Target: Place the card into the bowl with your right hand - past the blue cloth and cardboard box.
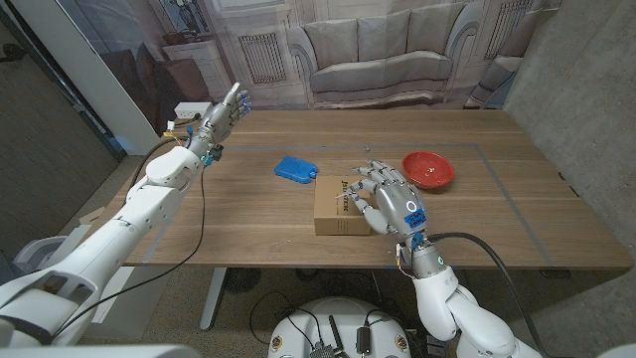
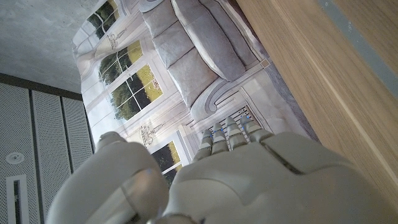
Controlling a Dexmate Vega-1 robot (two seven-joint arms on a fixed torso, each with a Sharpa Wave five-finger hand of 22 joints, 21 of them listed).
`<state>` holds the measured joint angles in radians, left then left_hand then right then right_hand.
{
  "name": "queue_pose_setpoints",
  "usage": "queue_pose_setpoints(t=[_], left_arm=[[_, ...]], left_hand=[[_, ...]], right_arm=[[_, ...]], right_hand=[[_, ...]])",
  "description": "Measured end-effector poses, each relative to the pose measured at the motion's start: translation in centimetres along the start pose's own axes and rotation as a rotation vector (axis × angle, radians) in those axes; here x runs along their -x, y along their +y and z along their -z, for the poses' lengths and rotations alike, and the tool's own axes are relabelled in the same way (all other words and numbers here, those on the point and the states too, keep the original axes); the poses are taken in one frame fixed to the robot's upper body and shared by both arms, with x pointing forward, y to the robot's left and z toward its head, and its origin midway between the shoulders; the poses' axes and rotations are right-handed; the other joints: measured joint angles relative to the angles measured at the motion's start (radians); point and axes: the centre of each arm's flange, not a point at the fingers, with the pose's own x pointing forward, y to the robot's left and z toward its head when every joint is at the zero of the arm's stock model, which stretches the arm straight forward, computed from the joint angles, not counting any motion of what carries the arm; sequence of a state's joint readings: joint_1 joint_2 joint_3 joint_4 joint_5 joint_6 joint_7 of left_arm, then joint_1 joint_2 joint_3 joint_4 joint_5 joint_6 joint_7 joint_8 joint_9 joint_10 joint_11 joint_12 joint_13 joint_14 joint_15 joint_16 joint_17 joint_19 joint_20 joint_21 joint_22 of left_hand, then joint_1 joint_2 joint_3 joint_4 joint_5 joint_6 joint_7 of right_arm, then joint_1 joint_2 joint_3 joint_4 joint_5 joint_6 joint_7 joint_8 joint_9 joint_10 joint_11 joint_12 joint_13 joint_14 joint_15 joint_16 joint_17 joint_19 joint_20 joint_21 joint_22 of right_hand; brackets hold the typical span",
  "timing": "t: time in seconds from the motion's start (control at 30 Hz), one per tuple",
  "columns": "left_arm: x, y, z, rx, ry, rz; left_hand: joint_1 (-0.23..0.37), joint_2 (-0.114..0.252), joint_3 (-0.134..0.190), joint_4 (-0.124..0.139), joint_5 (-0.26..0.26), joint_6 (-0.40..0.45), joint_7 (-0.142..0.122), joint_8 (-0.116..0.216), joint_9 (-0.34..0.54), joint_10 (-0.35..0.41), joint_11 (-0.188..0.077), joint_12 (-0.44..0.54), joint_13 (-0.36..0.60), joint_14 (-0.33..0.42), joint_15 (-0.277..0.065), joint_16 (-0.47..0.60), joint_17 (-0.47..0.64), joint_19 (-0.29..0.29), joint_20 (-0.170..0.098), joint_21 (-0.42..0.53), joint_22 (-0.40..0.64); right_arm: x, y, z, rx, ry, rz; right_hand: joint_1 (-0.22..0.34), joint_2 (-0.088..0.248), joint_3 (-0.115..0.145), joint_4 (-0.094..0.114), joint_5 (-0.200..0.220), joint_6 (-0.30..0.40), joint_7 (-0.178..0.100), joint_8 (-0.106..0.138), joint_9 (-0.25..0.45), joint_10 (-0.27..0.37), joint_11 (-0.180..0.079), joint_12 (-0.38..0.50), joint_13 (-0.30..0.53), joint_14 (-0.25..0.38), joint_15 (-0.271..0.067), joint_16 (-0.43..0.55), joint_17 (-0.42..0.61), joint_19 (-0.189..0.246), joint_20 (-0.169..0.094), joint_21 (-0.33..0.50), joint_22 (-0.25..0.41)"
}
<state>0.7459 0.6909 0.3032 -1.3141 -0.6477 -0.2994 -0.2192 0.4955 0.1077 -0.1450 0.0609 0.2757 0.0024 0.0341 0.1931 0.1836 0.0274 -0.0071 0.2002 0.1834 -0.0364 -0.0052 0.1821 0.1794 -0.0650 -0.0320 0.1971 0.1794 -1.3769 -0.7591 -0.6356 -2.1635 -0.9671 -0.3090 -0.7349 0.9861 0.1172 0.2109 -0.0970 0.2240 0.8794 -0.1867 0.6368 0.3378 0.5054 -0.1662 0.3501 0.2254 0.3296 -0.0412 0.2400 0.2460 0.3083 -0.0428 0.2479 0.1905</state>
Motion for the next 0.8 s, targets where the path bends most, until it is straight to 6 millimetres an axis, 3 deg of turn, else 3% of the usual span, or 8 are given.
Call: queue_pose_setpoints(t=[0.23, 0.8], left_arm=[[-0.1, 0.1, 0.5, 0.010, 0.004, 0.005], [-0.2, 0.4, 2.2, 0.040, 0.035, 0.005]], left_hand=[[0.000, 0.000, 0.000, 0.000, 0.000, 0.000, 0.000, 0.000, 0.000, 0.000, 0.000, 0.000, 0.000, 0.000, 0.000, 0.000, 0.000, 0.000, 0.000, 0.000, 0.000], [0.000, 0.000, 0.000, 0.000, 0.000, 0.000, 0.000, 0.000, 0.000, 0.000, 0.000, 0.000, 0.000, 0.000, 0.000, 0.000, 0.000, 0.000, 0.000, 0.000, 0.000]], right_arm=[[-0.8, -0.8, -0.1, 0.011, 0.034, -0.036], [-2.5, -2.4, -0.2, 0.004, 0.098, -0.092]], right_hand=[[0.000, 0.000, -0.006, 0.006, 0.000, -0.003, -0.003, 0.000, 0.001, -0.029, 0.011, -0.014, 0.000, -0.013, 0.001, -0.009, 0.000, 0.002, -0.002, -0.004, 0.000], [0.000, 0.000, -0.010, 0.002, 0.000, -0.015, 0.002, 0.008, 0.019, -0.026, 0.014, -0.018, -0.002, -0.003, 0.000, -0.014, -0.005, 0.005, 0.002, -0.004, 0.000]])
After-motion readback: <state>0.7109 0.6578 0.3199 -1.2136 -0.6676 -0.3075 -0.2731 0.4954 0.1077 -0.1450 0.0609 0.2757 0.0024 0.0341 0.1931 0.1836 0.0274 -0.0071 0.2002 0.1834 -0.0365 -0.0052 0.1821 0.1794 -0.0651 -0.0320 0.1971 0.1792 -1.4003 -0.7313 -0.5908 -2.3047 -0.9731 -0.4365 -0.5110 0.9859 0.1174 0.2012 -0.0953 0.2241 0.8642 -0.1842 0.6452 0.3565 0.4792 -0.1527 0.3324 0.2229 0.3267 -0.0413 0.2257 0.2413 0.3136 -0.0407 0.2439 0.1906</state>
